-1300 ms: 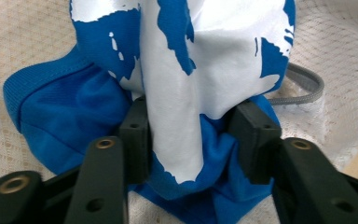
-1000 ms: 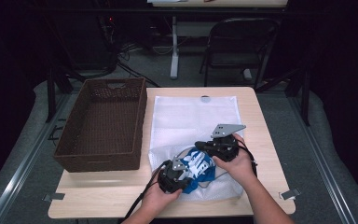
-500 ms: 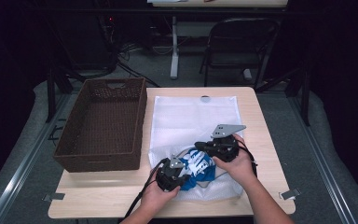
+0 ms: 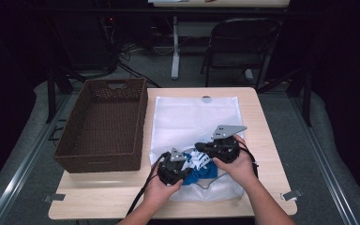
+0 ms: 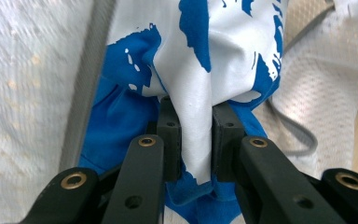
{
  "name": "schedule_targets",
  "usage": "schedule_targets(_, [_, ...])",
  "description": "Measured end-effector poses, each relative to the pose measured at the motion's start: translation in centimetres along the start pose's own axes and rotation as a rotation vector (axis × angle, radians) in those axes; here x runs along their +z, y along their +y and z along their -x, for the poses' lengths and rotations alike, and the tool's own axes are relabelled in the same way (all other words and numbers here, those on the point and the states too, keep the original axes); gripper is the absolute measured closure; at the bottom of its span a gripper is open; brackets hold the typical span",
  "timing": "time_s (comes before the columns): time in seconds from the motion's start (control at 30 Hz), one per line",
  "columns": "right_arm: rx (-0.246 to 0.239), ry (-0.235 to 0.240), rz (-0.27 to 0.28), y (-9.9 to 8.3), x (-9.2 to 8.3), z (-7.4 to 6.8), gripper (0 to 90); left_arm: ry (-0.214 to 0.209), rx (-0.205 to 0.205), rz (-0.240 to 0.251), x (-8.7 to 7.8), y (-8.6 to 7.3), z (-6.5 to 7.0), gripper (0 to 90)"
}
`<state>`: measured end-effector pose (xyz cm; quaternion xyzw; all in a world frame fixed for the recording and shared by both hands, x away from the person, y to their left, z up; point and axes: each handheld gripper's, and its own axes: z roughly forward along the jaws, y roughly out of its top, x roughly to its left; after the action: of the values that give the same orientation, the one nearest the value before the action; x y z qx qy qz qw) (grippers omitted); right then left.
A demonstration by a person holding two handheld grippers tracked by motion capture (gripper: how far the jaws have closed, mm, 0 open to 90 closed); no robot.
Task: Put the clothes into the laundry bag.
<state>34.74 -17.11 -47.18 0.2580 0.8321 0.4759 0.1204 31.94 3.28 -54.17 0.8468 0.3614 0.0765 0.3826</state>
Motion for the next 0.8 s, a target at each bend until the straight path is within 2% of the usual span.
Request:
schedule_targets(0.1, [0.000, 0.001, 0.001, 0.0, 0.0, 0.0, 88.8, -0.005, -0.012, 0.003, 0.1, 0.4, -0.2, 77.6])
schedule_targets(0.23, [0.001, 0.004, 0.001, 0.0, 0.0, 0.0, 88.8, 0.006, -0.010, 0.013, 0.2, 0.8, -0.3, 77.6])
schedule_targets(0.43, [0.000, 0.007, 0.003, 0.0, 0.0, -0.1, 88.8, 0.015, -0.037, 0.041, 0.3, 1.5, -0.6, 77.6])
schedule_targets(0.8, [0.001, 0.017, 0.010, 0.2, -0.2, -0.3, 88.8, 0.031, -0.068, 0.062, 0.6, 2.2, -1.4, 77.7])
